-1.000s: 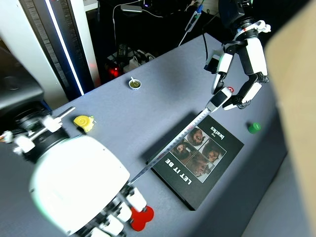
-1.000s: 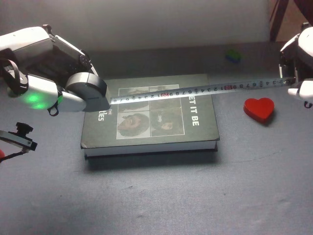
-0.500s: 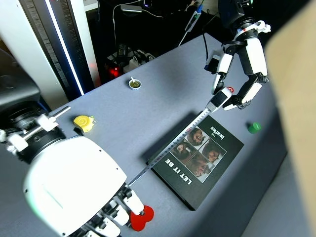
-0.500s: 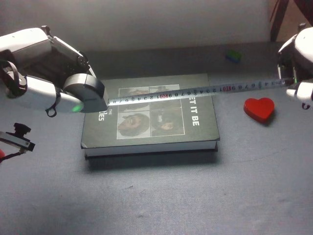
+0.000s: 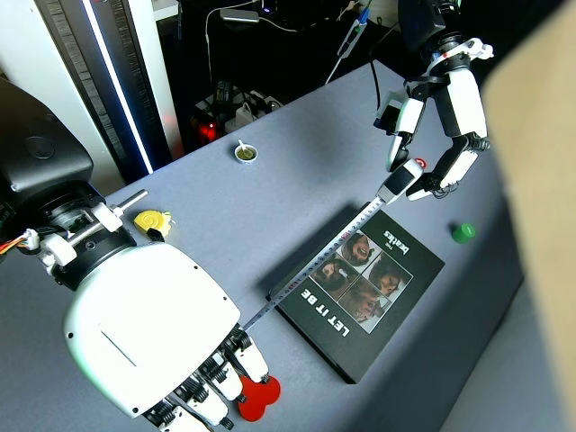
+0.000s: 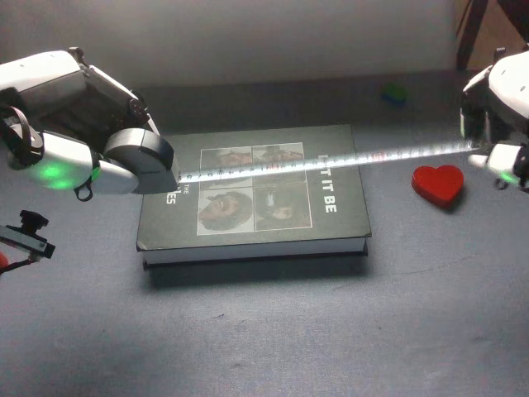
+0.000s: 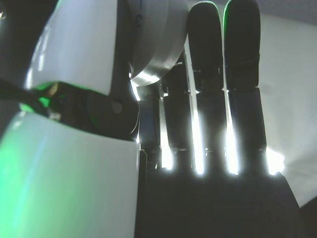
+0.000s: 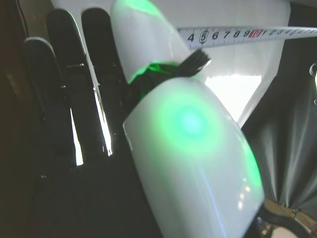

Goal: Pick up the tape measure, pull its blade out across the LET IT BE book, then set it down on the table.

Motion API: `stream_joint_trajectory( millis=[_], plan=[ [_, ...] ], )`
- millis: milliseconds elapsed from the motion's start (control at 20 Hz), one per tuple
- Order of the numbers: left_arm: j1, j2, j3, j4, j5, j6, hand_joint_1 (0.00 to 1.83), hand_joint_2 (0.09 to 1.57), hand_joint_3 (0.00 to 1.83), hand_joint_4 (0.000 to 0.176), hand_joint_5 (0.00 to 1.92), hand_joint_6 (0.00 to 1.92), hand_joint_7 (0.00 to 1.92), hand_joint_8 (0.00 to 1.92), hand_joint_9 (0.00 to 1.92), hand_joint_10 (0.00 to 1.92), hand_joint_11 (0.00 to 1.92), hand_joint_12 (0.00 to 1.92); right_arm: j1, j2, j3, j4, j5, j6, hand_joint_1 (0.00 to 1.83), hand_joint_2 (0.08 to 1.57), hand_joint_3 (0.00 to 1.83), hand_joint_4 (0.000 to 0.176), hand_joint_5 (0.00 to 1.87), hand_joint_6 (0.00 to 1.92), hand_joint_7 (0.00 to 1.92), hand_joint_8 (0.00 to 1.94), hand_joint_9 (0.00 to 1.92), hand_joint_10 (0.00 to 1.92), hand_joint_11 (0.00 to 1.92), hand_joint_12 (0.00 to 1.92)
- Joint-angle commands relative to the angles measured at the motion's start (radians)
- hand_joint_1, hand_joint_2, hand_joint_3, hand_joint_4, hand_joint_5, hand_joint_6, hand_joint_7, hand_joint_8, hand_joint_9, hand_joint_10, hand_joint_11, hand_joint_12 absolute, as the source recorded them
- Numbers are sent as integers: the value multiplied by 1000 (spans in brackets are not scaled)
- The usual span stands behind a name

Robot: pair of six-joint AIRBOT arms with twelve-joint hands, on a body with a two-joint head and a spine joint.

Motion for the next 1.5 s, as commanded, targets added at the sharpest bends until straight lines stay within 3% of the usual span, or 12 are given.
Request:
stream_joint_trajectory(
  millis=[0,50,150,200,300,550,650,1000,1100,1200,1450],
  plan=[
    [-9,9,-3,-3,-108,-10,1390,1068,0,0,957,831,1218,602,979,1099,897,950,2,1,-2,-69,43,1,755,1074,0,0,614,43,734,49,588,214,169,1123],
    [-6,9,-4,0,-108,-10,1390,1068,0,0,958,830,1217,604,980,1097,899,951,-1,-1,-3,-69,39,0,631,1060,0,0,520,8,609,9,514,86,92,1087],
    [-1,11,-4,2,-108,-10,1390,1064,0,0,976,816,1225,585,984,1088,901,947,-7,-8,-7,-70,35,-2,323,1065,3,0,291,0,347,0,328,4,6,973],
    [-1,12,-3,5,-108,-10,1390,1063,0,0,979,813,1226,581,986,1086,902,946,-8,-12,-7,-70,35,-4,164,1055,0,0,167,0,225,0,208,0,0,772],
    [0,12,-2,11,-108,-10,1391,1062,0,0,978,810,1218,583,1003,1077,912,949,-9,-19,-8,-71,34,-7,16,1026,0,0,39,0,101,2,87,0,0,500],
    [7,13,4,25,-106,-19,1391,1063,0,0,971,810,1219,583,1005,1076,897,938,-22,-23,-28,-119,7,13,0,955,0,0,0,0,7,4,0,0,0,313],
    [9,12,18,110,-92,-98,1391,1063,0,0,969,811,1218,585,1004,1077,903,938,-25,-21,-54,-141,13,31,0,952,0,0,0,0,6,4,0,0,0,311],
    [31,-18,118,194,-108,-229,1391,1063,0,0,973,801,1209,598,1007,1079,909,933,-41,12,-197,-145,10,72,0,947,0,0,0,0,8,2,2,1,0,332],
    [52,-28,149,243,-131,-293,1390,1068,0,0,953,820,1199,620,1001,1090,911,930,-49,16,-211,-145,23,74,0,948,0,0,0,0,8,2,2,1,0,333],
    [70,-42,191,359,-156,-420,1389,1067,0,0,968,829,1185,627,1005,1088,910,929,-53,18,-220,-148,42,78,0,948,0,0,0,0,8,1,1,0,0,334],
    [107,-71,252,411,-210,-498,1392,1058,0,0,983,800,1210,591,1029,1044,941,924,-74,21,-233,-196,58,102,0,965,0,0,0,0,8,1,1,0,0,364]
  ],
)
